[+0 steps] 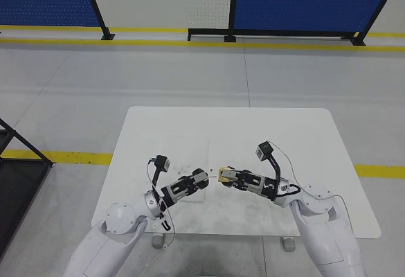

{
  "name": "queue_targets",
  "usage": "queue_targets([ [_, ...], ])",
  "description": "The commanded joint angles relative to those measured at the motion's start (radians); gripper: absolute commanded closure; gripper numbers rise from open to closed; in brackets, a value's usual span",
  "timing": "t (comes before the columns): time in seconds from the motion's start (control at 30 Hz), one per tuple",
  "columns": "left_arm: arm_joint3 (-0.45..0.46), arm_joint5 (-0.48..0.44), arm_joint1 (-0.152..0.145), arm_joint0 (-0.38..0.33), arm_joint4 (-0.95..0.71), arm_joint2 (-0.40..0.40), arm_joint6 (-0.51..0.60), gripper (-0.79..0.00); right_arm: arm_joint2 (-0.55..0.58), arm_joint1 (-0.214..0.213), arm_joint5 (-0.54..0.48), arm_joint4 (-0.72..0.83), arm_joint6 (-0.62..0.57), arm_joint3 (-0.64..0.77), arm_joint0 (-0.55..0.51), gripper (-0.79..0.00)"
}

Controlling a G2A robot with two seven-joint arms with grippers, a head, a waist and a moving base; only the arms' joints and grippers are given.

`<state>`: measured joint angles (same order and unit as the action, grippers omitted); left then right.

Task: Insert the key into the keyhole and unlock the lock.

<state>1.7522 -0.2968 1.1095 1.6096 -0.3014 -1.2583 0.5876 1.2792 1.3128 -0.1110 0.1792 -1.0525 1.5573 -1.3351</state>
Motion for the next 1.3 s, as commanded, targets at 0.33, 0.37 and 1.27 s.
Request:
queue_targets([
  [0.33,-0.015,0.009,0.005,-0.019,0.0,0.019,-0.016,0.0,0.0,0.0,0.0,0.0,0.0,0.0,0.0,0.0],
  [0.37,-0.015,0.01,0.006,-0.02,0.0,0.02,-0.017,0.0,0.0,0.0,0.0,0.0,0.0,0.0,0.0,0.0],
  [1.27,-0.028,0.02,0.011,-0.037,0.002,0.032,-0.021,0.0,0.0,0.0,0.0,0.0,0.0,0.0,0.0,0.0],
])
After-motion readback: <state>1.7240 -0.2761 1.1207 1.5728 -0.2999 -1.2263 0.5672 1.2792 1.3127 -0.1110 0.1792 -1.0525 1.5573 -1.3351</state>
